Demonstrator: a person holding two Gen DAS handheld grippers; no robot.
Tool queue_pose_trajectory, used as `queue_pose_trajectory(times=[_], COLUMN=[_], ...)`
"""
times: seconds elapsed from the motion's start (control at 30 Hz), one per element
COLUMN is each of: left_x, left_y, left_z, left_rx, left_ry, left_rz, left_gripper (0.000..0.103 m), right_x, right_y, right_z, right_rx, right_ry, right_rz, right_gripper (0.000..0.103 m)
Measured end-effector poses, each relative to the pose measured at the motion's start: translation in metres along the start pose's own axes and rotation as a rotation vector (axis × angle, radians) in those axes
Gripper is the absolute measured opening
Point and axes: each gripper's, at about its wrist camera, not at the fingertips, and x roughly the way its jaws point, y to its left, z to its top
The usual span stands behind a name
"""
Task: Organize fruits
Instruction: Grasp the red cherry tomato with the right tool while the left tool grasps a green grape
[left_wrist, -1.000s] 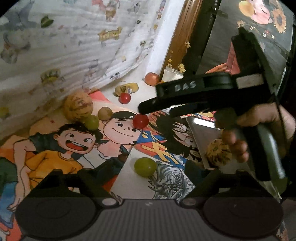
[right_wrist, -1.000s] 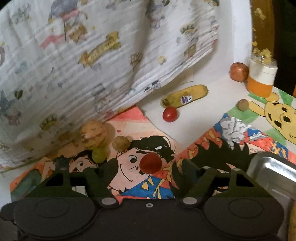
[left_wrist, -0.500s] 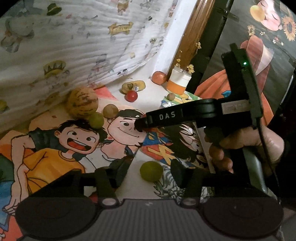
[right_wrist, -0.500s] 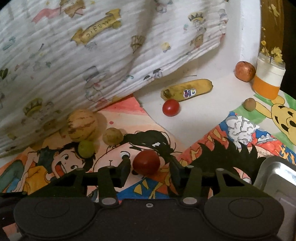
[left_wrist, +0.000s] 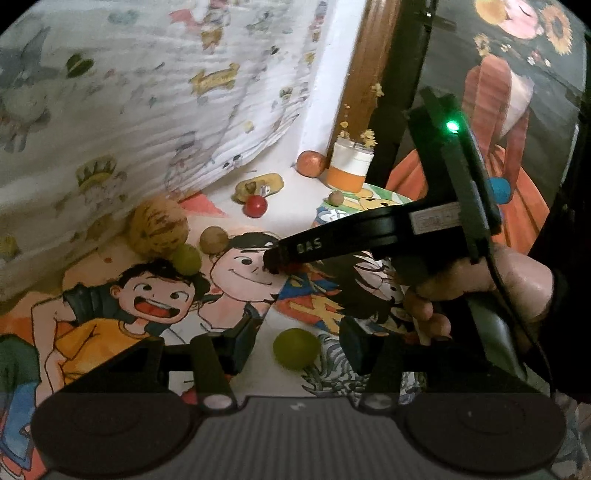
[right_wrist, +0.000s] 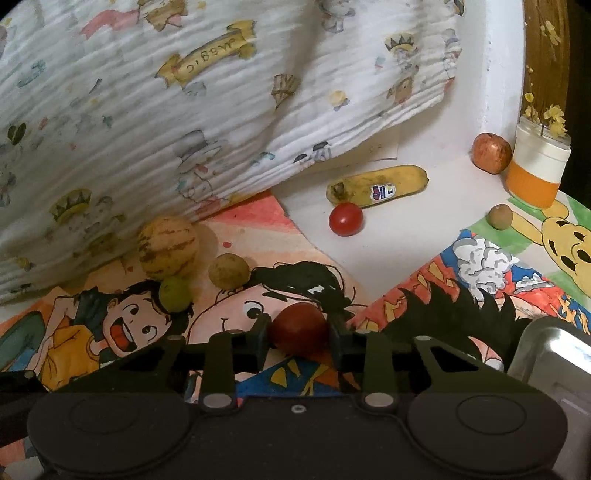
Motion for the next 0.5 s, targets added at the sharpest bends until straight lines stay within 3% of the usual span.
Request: queue_pose_trajectory(times=[0.13,0.27,0.33,0.5], left_x=[-0.002,0.007,0.013,0.014], left_y=[-0.008,-0.008,-0.007,-0.006], left_z=[-0.001,0.000,0.000,0.000], left_rx=[0.046,0.052,0.043,0.033], left_ry=[-0.010,0.046,0.078,0.077], left_rz=[-0.006,0.001,0.000,-0.005], left_gripper=[0.055,0.055,0.047,0.047], right_x=[-0.002,-0.005,-0.007,-0.013], right_y=[0.000,-0.003,-0.004,-0.006], right_z=[-0.004,-0.004,-0.006,-0.011], right_rx=[-0.004,0.015,0.020,0.040], right_ry=[-0.020,-0.015,-0.014,-0.014], right_rz=[0.011,0.023,0.021,0.026], right_gripper=[0.034,0.034,0.034,0.034])
